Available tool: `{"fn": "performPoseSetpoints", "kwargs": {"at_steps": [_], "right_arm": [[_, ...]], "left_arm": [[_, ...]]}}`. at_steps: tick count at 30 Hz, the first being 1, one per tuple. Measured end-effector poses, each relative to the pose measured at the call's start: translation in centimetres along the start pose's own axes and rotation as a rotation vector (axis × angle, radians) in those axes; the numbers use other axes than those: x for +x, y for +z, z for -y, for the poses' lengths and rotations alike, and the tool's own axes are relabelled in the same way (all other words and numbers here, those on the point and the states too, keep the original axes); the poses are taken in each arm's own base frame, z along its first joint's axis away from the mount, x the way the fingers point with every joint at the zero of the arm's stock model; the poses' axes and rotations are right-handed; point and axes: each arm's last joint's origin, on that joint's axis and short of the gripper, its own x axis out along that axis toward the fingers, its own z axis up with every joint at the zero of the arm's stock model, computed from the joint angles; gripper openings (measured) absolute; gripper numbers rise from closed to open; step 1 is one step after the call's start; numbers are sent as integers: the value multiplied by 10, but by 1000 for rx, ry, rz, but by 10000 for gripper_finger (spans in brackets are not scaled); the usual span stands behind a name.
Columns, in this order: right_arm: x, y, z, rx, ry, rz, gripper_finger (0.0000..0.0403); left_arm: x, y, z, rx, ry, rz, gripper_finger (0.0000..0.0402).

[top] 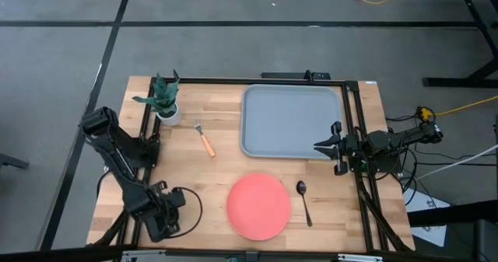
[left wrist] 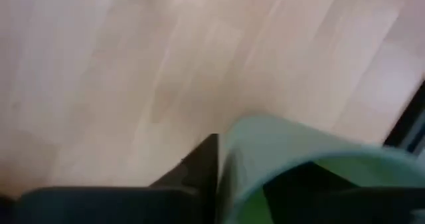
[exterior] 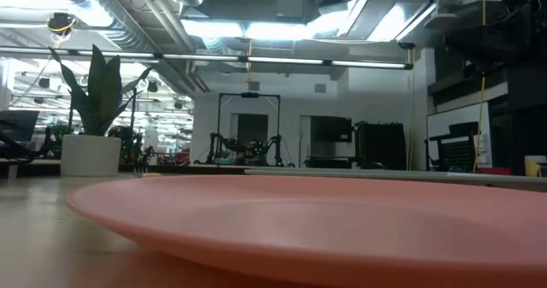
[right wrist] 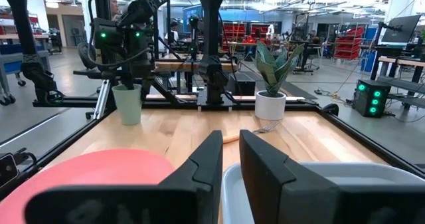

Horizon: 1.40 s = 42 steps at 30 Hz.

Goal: Pick and place plate/cup/fork/spoon on tray
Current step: Put the green cup to the top left of the blue serving tray

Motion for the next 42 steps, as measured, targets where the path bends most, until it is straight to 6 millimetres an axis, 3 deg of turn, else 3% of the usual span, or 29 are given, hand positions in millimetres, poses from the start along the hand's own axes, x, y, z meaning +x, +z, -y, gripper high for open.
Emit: {"fn": "performPoseSetpoints", "kwargs": {"at_steps": [3,6,11,13,17,22,27,32,36,42], "right_arm": [[0,0,0,-2,0,-1,57],[0,0,0,2,0,-3,57],[0,0,0,5,0,-3,57],[0,0,0,6,0,0,57],[0,2,0,8,-1,16,57],[0,2,0,8,-1,22,57],[0,2,0,9,-1,22,57],[0,3,0,10,-1,27,57],[0,6,0,21,-2,57,57],[0,8,0,29,-5,82,57]], "left_arm": [[-1,11,1,-16,-14,48,14],[-18,26,-1,10,4,167,5],[-67,65,-14,95,135,420,2],[-82,93,-22,130,212,536,2],[-93,162,-48,182,394,634,1],[-99,252,-114,237,412,637,1],[-98,319,-196,251,243,742,1],[-69,351,-265,144,222,728,0],[-46,375,-284,137,217,660,0],[-46,426,-291,282,230,511,0]]}}
